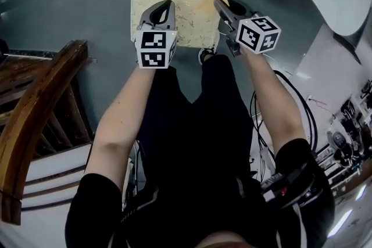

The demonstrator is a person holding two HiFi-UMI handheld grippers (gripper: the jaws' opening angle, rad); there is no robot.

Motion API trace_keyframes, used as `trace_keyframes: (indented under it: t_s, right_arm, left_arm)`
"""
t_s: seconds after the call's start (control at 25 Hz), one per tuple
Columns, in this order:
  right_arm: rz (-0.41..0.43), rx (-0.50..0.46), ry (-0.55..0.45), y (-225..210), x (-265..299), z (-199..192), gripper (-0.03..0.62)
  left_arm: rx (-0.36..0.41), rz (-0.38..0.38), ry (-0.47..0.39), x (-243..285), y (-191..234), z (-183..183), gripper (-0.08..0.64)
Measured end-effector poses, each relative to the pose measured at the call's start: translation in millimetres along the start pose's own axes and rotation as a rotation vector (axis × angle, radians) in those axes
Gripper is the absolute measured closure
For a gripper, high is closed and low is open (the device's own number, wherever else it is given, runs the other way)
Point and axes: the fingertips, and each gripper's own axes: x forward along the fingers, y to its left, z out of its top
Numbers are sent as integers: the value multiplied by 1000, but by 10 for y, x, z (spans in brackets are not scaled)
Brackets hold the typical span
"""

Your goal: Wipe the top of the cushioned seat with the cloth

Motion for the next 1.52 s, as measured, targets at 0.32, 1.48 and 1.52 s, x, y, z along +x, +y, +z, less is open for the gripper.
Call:
trace_keyframes:
  t_s: [0.32,1.48,1.52]
  right_arm:
    - [-203,116,136,-834,254,-695,528]
    - [-138,-16,210,551,1855,-585,531]
    - [-130,-23,213,609,1918,-579,531]
  left_arm:
    - [3,-10,26,155,72,-239,555]
    - [-203,90,13,-433,1413,-789,555]
    - [-211,95,11,-458,1458,-807,556]
